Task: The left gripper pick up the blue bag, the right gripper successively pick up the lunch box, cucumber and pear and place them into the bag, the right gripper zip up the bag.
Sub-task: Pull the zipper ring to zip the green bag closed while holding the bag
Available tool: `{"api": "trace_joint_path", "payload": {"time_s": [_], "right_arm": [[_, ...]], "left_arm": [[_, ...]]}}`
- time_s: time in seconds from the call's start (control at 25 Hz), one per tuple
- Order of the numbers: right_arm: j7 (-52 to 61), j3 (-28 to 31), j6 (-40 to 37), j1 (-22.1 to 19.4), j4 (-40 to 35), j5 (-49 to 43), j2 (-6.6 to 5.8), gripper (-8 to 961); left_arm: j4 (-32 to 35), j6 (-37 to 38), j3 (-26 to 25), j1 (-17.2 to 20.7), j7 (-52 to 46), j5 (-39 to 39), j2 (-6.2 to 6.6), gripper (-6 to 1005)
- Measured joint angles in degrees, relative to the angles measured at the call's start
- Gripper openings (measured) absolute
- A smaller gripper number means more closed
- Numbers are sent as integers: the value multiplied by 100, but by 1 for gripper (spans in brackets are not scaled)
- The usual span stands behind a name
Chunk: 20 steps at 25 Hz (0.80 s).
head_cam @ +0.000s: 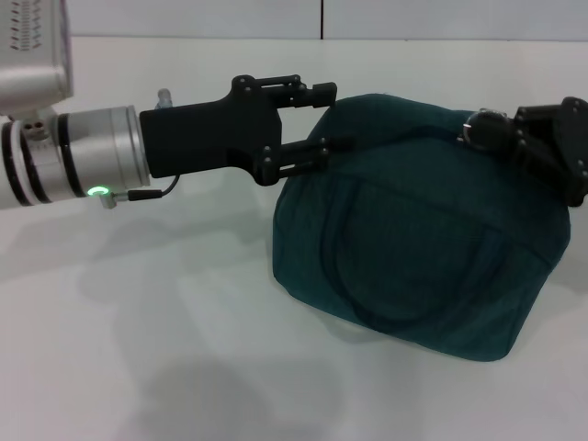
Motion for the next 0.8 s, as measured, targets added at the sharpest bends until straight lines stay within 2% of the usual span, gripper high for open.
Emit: {"api": "trace_joint_path", "payload": {"time_s": [0.28,0.56,0.8], "right_arm": [[15,72,-234,-356,-27,1,34,6],[50,191,-542,-595,3,32,42,7],[151,233,-508,-807,65,27,-58,6]], "left_arm": [[12,117,2,6,-30,84,17,543],[-26,56,-8,2,0,305,-49,537],[-111,-61,0,12,17,356,-91,532]]}}
